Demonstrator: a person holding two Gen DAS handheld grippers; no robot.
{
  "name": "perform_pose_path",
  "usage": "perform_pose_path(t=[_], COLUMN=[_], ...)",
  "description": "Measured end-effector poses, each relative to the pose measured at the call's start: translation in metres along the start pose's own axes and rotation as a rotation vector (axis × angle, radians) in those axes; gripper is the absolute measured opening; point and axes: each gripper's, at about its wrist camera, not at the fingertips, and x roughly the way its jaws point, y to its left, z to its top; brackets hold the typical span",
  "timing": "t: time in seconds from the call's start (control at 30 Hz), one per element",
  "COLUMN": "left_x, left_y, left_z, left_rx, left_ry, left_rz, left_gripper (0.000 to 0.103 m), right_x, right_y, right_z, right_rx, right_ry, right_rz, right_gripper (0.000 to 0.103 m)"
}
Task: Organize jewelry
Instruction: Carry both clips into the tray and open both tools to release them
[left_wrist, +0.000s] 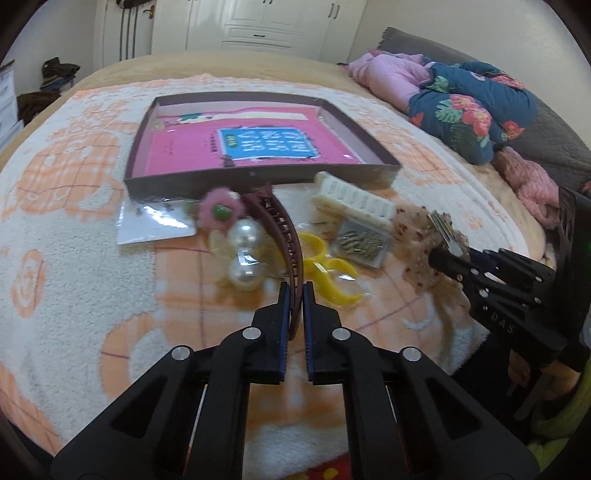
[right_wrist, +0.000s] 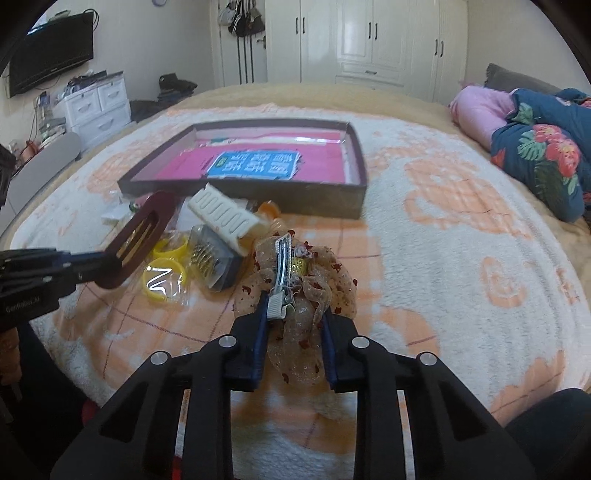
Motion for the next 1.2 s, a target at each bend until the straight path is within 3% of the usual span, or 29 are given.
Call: perform_pose_path(t=[0.3,0.5,0.83,1.2], left_x=[-0.011,-0.012,-0.019,-0.028], left_y=[-0.025,-0.025,0.004,0.020], left_z=[0.015,0.035,0.073,0.119], left_rx=[0.073,0.067,-0.004,-0.012], left_ry=[-0.071,-0.108,-0.186,-0.290], left_rz=[-0.034,-0.037,-0.022,0.019], left_gripper=[0.002,0.002,0.002,0.002], right_x=[-0.016,-0.015,-0.006,0.026], right_y=[-0.026,-0.038,-0.036,-0.032], right_z=[0.010,0.021,0.045,0.098], right_rx=[0.084,0.113,0.085,0.052], right_ry=[-0.059,-0.063,-0.084,-0.122], right_rz=[-0.019,-0.018,-0.012,0.002], right_gripper=[0.023,0.023,0.023,0.023])
